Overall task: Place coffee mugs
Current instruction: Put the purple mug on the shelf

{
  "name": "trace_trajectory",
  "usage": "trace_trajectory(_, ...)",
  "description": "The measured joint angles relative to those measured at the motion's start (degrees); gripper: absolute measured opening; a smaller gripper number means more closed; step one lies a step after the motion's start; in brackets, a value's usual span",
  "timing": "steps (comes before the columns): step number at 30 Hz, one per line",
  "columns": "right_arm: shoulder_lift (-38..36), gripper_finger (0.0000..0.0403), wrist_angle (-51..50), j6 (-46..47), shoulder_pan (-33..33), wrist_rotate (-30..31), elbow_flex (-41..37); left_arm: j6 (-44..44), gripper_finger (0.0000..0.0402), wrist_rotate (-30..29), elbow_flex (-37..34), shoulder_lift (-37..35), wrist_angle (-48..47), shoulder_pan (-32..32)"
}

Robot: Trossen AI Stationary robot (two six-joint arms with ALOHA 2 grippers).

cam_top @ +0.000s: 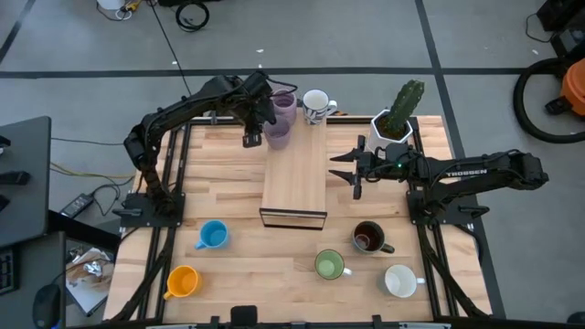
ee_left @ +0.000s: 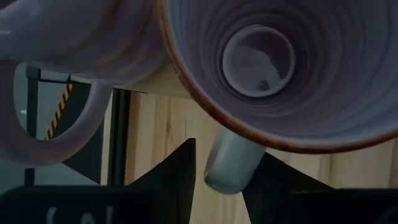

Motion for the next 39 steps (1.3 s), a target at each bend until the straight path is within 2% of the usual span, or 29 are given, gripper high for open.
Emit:
trace_trajectory(10,0.0,0.0169,0.0,0.0,0.0,0.0,0.0,-5.5,0.0117,0.0,0.0,0.0,0.5,0.0)
trace_trajectory(27,0.0,0.0169,0.0,0.2,0.2,0.0,0.0,-6.1,0.0121,-1.4,0.0,0.0,2.3,-2.8)
trace_trajectory(39,0.0,0.0169,0.0,0.2,0.6,0.0,0.0,-2.0,0.0236,-3.3,-0.1,-1.2,-0.3,-3.3)
